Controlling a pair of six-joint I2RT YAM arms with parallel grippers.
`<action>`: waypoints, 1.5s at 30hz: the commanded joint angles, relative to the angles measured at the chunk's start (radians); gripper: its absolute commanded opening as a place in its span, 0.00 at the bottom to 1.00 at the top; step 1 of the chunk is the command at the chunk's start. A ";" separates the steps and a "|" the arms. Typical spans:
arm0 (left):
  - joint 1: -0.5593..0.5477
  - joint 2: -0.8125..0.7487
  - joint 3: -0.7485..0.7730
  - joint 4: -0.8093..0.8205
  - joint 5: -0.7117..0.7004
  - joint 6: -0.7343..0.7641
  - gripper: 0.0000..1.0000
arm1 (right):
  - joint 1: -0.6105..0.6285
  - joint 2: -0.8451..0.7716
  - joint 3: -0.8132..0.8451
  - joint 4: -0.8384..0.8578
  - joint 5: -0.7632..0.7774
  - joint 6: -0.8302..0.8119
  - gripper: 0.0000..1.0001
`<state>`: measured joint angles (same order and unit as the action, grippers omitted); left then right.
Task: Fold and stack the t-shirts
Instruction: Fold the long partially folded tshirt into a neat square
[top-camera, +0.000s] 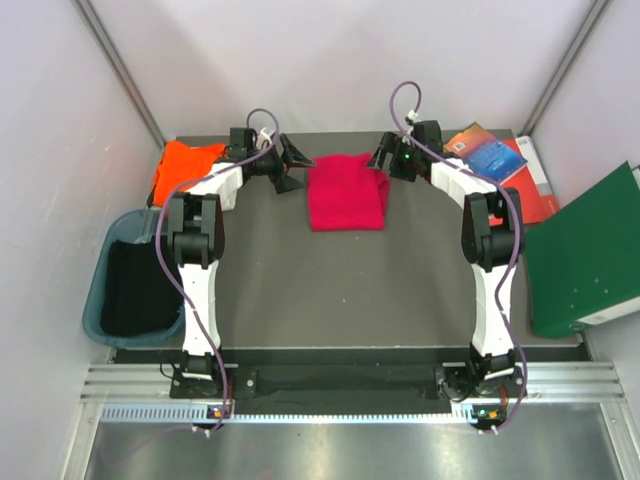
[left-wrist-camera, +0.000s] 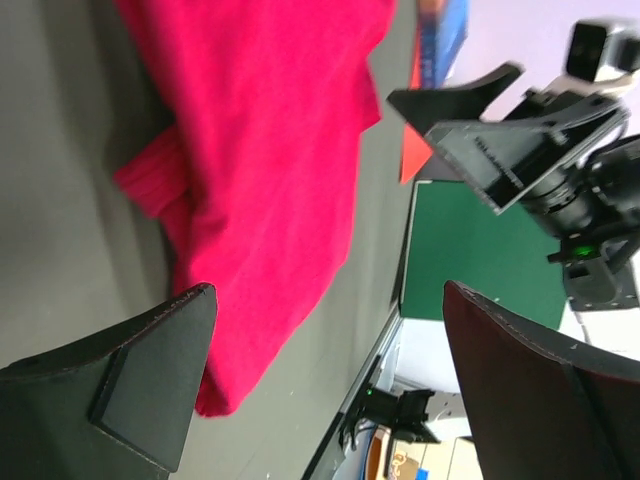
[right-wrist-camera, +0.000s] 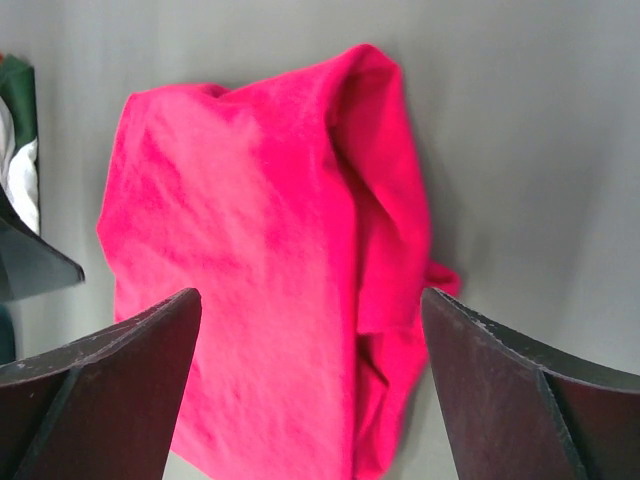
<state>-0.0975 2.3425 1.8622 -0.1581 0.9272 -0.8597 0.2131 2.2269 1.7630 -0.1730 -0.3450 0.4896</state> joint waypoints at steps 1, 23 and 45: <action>0.005 -0.015 0.017 -0.127 -0.008 0.114 0.99 | 0.049 0.063 0.095 -0.017 -0.014 -0.026 0.90; -0.001 0.058 0.052 -0.071 0.045 0.116 0.58 | 0.074 0.137 0.141 -0.011 -0.100 -0.020 0.22; -0.010 -0.020 0.049 -0.083 -0.010 0.165 0.42 | 0.075 -0.067 0.056 -0.141 -0.097 -0.140 0.00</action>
<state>-0.1066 2.4336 1.9026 -0.2214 0.9684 -0.7403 0.2787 2.2375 1.8072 -0.2863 -0.4210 0.3885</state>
